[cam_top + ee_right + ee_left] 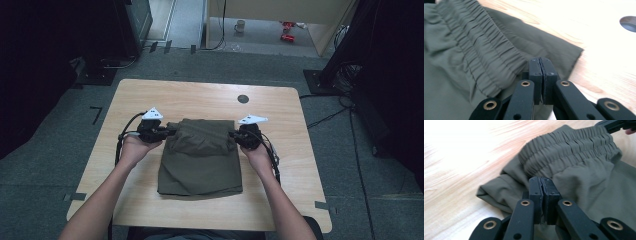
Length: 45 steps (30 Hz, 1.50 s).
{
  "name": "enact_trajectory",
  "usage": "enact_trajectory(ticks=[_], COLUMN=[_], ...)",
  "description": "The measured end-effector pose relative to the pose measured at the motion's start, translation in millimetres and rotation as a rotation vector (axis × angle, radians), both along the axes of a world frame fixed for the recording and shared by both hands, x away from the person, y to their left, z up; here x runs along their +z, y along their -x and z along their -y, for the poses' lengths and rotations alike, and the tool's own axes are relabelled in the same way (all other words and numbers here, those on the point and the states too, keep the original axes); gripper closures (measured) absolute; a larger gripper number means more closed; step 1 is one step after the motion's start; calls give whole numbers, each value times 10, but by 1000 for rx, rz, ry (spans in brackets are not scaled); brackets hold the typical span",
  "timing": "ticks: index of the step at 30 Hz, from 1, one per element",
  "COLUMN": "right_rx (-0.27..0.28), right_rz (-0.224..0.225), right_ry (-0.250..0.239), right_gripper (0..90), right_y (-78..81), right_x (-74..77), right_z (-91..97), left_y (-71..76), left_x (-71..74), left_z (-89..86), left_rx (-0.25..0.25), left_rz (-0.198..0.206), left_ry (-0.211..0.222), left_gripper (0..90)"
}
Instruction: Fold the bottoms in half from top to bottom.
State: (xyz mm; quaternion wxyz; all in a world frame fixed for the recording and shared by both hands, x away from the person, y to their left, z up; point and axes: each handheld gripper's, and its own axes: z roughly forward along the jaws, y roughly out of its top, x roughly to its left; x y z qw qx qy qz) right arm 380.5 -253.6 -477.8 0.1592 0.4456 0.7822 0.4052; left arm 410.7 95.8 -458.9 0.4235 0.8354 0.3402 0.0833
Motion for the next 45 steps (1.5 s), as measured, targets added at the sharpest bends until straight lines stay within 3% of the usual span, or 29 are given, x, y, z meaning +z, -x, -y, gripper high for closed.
enact_trajectory(ticks=[6,9,11,15,19,21,24,26,31,37,45], right_rx=[-39,-51,-53,-34,-26,-35,-21,-12,26,80,119], right_rz=[-38,-44,-78,-93,-107,-103,-110,-121,-87,-58,-36], right_ry=[29,42,45,37,59,25,-13,-34,-83,-74,-76], right_gripper=[898,899,899,900,900,900,900,898,837,829,802], right_y=[-188,-259,-311,-378,-430,-444,-444,-426,-308,-84,208], right_x=[-90,-147,-182,-241,-321,-337,-337,-314,-161,-23,46], right_z=[45,51,50,2,-80,-82,-82,-76,-24,-13,58], left_y=[-216,-312,-365,-419,-445,-443,-422,-390,-269,-92,166], left_x=[-96,-150,-198,-299,-388,-424,-417,-382,-210,-83,-36], left_z=[64,128,156,219,267,306,341,326,271,258,214], left_rx=[10,14,16,5,-8,-17,-24,-21,-48,-88,-129], left_rz=[-39,-60,-74,-93,-106,-109,-91,-77,-14,30,48], left_ry=[-13,-42,-51,-70,-87,-87,-80,-54,-43,-45,-63], left_gripper=[884,887,890,898,900,900,900,899,766,716,678])
